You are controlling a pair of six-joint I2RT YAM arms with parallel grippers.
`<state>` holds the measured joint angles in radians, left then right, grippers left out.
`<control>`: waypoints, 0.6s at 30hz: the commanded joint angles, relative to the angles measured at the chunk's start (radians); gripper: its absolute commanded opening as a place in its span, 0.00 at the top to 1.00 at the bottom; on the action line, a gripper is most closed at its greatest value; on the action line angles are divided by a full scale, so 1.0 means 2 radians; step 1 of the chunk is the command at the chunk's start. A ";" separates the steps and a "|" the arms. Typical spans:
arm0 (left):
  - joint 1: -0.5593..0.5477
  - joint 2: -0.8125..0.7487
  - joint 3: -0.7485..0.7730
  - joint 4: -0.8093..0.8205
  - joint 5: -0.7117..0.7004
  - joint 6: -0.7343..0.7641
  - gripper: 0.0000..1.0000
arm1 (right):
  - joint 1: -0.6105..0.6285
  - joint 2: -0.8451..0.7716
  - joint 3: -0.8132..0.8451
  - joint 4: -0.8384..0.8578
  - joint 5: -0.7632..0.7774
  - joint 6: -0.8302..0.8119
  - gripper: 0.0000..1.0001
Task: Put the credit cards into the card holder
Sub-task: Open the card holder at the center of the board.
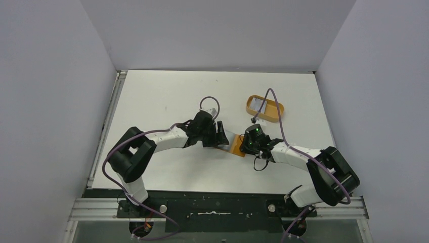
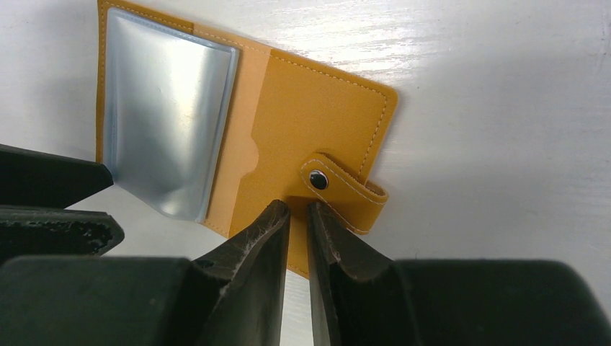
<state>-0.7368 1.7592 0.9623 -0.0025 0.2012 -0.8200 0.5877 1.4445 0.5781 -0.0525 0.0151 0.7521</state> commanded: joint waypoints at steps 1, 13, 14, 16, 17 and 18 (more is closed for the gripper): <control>-0.001 0.010 0.029 -0.016 -0.007 0.015 0.38 | -0.003 0.037 -0.025 -0.058 -0.003 -0.010 0.81; -0.008 -0.006 0.035 -0.032 -0.038 0.028 0.38 | -0.003 0.035 -0.028 -0.054 -0.004 -0.009 0.81; -0.008 -0.011 0.034 -0.031 -0.041 0.028 0.38 | -0.002 0.034 -0.028 -0.055 -0.004 -0.009 0.81; -0.007 -0.017 0.034 -0.033 -0.046 0.030 0.38 | -0.004 0.033 -0.029 -0.055 -0.004 -0.010 0.80; -0.006 -0.019 0.034 -0.035 -0.047 0.030 0.38 | -0.003 0.033 -0.030 -0.055 -0.004 -0.011 0.80; -0.005 -0.021 0.035 -0.036 -0.048 0.031 0.38 | -0.004 0.033 -0.030 -0.055 -0.004 -0.011 0.80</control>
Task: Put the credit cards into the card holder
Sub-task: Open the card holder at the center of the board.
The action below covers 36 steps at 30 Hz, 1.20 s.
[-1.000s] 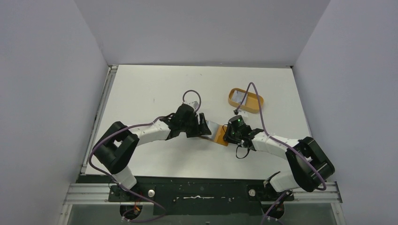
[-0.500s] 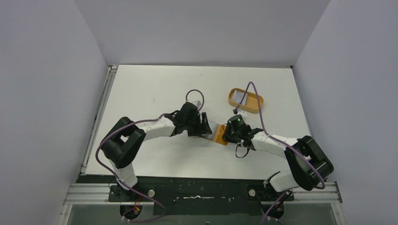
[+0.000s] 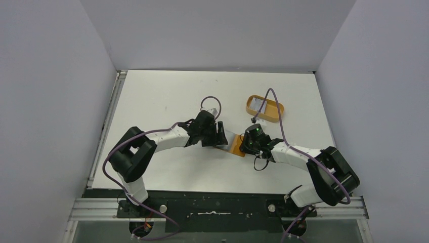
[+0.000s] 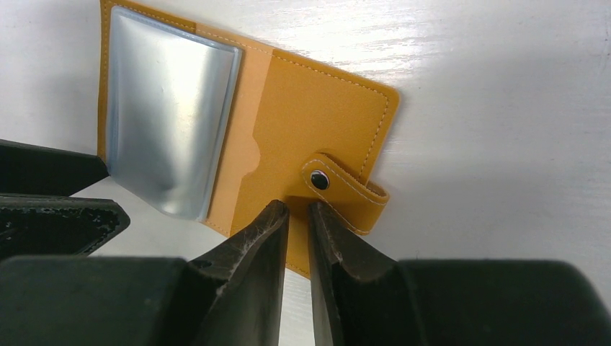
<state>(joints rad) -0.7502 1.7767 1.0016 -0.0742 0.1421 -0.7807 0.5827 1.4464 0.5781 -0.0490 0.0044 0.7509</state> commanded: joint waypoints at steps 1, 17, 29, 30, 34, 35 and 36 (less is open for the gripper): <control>0.002 -0.031 0.016 -0.001 -0.019 0.013 0.37 | -0.001 0.032 -0.029 -0.056 0.002 -0.010 0.80; -0.009 0.014 0.035 0.022 0.028 0.008 0.42 | -0.002 0.037 -0.029 -0.053 0.002 -0.012 0.79; -0.018 0.028 0.036 0.092 0.094 -0.008 0.58 | -0.007 0.041 -0.027 -0.052 -0.014 -0.010 0.79; -0.018 0.028 0.035 0.097 0.098 -0.009 0.59 | -0.008 0.040 -0.027 -0.053 -0.014 -0.010 0.79; -0.018 0.031 0.041 0.103 0.102 -0.007 0.70 | -0.009 0.033 -0.026 -0.060 -0.014 -0.010 0.76; -0.018 0.034 0.043 0.101 0.102 -0.007 0.73 | -0.009 0.030 -0.026 -0.063 -0.013 -0.009 0.75; -0.018 0.036 0.046 0.100 0.103 -0.006 0.76 | -0.010 0.027 -0.026 -0.065 -0.012 -0.007 0.73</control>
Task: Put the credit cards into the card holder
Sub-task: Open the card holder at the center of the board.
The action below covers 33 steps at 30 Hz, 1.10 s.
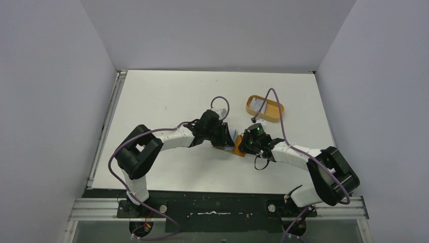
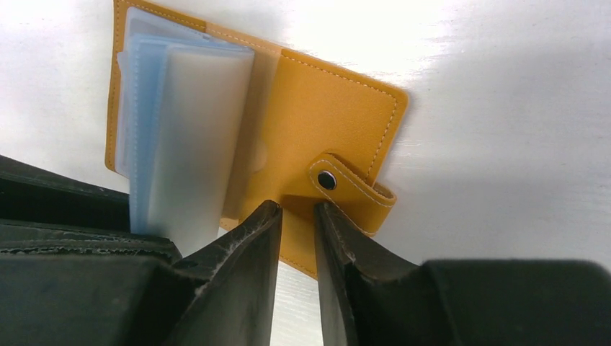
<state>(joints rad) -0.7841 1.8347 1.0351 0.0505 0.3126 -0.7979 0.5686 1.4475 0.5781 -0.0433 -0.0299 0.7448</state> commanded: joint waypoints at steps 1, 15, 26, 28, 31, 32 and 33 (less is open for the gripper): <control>-0.001 0.010 0.030 0.036 0.017 0.002 0.78 | -0.003 0.024 -0.027 -0.071 0.006 -0.003 0.72; -0.001 0.035 0.037 0.036 0.010 0.005 0.80 | -0.009 -0.093 -0.026 -0.152 0.051 0.036 0.48; -0.013 0.048 0.055 0.073 0.048 -0.006 0.77 | -0.012 -0.120 -0.032 -0.166 0.050 0.028 0.47; -0.020 0.056 0.068 0.071 0.063 -0.002 0.76 | -0.015 -0.115 -0.037 -0.159 0.046 0.028 0.47; -0.029 0.069 0.081 0.069 0.075 0.000 0.74 | -0.021 -0.106 -0.043 -0.149 0.042 0.026 0.47; -0.033 0.071 0.083 0.069 0.077 -0.001 0.73 | -0.023 -0.104 -0.044 -0.146 0.041 0.026 0.47; -0.034 0.073 0.084 0.070 0.078 -0.001 0.72 | -0.024 -0.102 -0.046 -0.144 0.039 0.026 0.47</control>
<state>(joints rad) -0.8288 1.9587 1.1526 0.1284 0.4076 -0.8070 0.5392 1.2102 0.5186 -0.3542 0.0364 0.8036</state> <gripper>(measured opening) 0.264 0.529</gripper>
